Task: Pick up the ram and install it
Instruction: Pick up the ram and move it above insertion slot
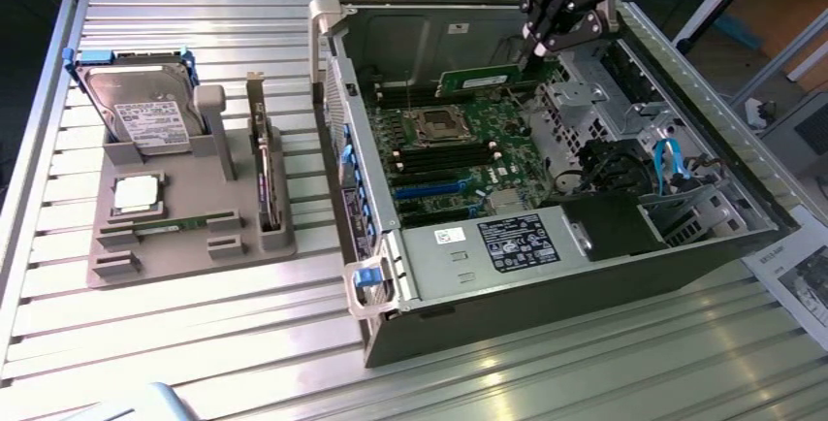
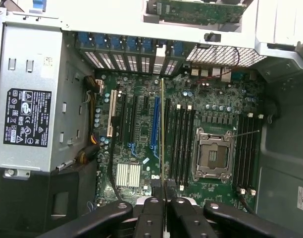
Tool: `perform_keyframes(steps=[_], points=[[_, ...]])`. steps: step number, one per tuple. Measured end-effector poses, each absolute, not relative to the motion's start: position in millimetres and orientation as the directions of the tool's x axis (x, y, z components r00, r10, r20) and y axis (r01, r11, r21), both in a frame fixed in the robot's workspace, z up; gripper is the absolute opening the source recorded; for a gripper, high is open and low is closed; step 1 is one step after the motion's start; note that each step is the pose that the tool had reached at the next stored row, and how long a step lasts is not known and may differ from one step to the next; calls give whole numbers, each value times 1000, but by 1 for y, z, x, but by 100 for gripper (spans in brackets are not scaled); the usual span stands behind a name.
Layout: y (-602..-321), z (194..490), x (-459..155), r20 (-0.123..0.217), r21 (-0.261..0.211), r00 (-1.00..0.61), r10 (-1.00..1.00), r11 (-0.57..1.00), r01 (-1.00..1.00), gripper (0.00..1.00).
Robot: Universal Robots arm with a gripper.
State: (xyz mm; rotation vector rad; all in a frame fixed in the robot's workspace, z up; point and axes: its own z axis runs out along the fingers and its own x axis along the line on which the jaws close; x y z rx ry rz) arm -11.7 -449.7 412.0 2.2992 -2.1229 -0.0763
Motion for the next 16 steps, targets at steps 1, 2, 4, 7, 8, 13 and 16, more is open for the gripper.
perform_keyframes(steps=[1,2,4,7,8,13,16], points=[[-450,412,-12,-28,41,74,-997,-76,-996,12],[-450,412,-12,-28,41,69,-997,-70,-997,12],[-450,412,-12,-28,41,58,-998,-59,-997,12],[-450,412,-12,-28,41,54,-998,-55,-998,12],[-450,412,-12,-28,41,54,-998,-55,-998,12],[-448,412,-12,-28,41,41,-999,-42,-998,12],[-444,411,-12,-28,41,32,-999,-33,-999,12]])
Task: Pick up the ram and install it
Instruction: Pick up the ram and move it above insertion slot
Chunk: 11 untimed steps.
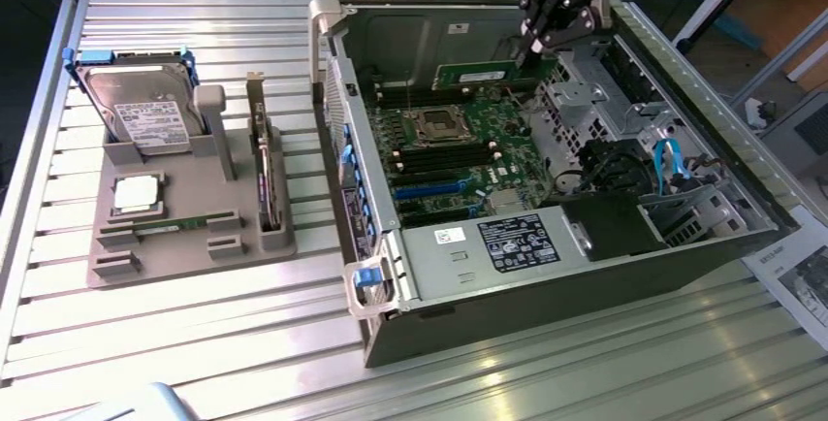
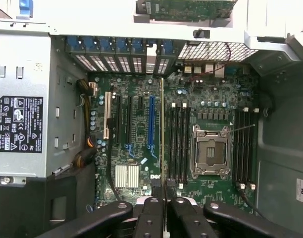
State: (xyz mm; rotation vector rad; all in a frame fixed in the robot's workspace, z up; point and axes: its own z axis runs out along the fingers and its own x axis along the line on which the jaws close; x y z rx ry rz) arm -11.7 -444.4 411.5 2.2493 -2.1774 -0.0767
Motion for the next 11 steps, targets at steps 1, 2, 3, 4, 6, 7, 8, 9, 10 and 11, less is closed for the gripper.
perform_keyframes(steps=[1,2,3,4,6,7,8,9,10,11], points=[[-443,411,-12,-28,41,29,-999,-30,-999,12],[-441,411,-12,-28,41,25,-999,-26,-999,12],[-439,411,-12,-28,41,20,-999,-21,-999,12],[-437,411,-12,-28,41,17,-999,-18,-999,12],[-435,411,-12,-28,41,14,-1000,-15,-999,12],[-435,411,-12,-28,41,12,-1000,-13,-999,12],[-434,411,-12,-28,41,12,-1000,-13,-999,12],[-434,411,-12,-28,41,12,-1000,-13,-999,12],[-434,411,-12,-28,41,11,-1000,-13,-999,12],[-434,411,-12,-28,41,11,-1000,-12,-999,12]])
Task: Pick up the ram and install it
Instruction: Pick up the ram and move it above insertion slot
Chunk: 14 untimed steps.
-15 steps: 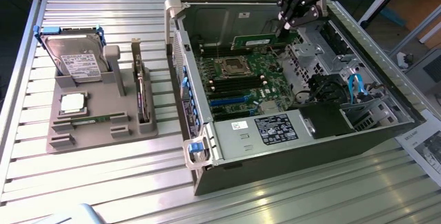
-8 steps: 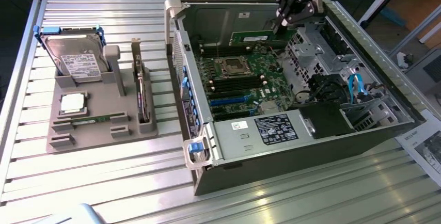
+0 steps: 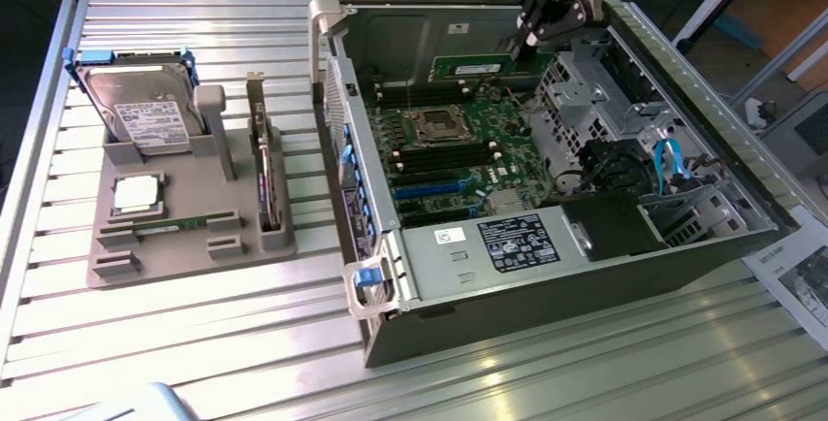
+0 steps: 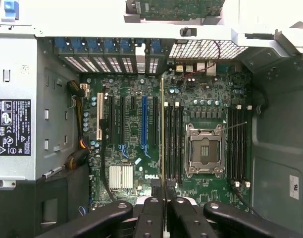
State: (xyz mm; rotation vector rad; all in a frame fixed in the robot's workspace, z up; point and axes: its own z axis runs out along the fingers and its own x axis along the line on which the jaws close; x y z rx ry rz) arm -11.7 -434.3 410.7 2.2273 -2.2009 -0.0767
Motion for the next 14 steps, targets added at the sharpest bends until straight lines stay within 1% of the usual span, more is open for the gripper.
perform_keyframes(steps=[9,14], points=[[-434,411,-12,-28,41,11,-1000,-12,-999,12],[-430,410,-12,-28,41,11,-1000,-12,-999,12]])
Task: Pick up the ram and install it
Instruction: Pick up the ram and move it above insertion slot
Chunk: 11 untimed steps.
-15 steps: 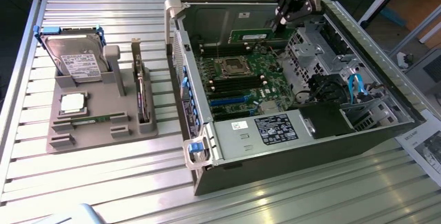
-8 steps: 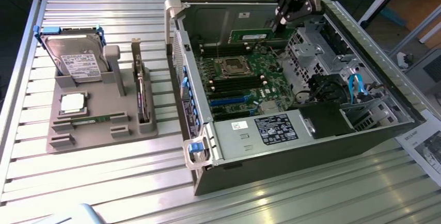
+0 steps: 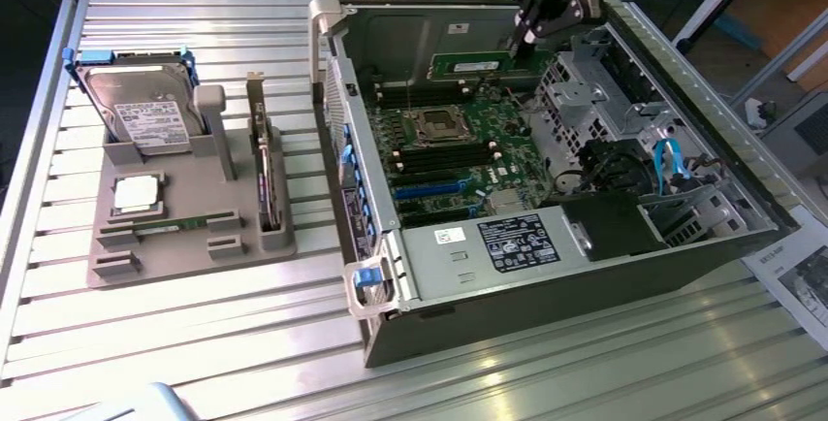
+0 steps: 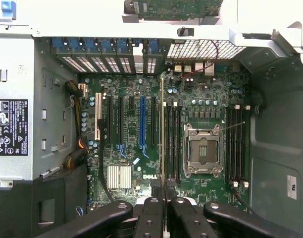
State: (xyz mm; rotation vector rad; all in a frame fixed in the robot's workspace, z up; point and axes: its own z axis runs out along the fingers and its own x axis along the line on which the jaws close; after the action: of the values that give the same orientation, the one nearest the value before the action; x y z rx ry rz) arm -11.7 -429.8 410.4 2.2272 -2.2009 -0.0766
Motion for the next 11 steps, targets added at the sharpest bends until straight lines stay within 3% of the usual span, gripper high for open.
perform_keyframes(steps=[11], points=[[-419,409,-12,-28,41,11,-1000,-12,-999,12]])
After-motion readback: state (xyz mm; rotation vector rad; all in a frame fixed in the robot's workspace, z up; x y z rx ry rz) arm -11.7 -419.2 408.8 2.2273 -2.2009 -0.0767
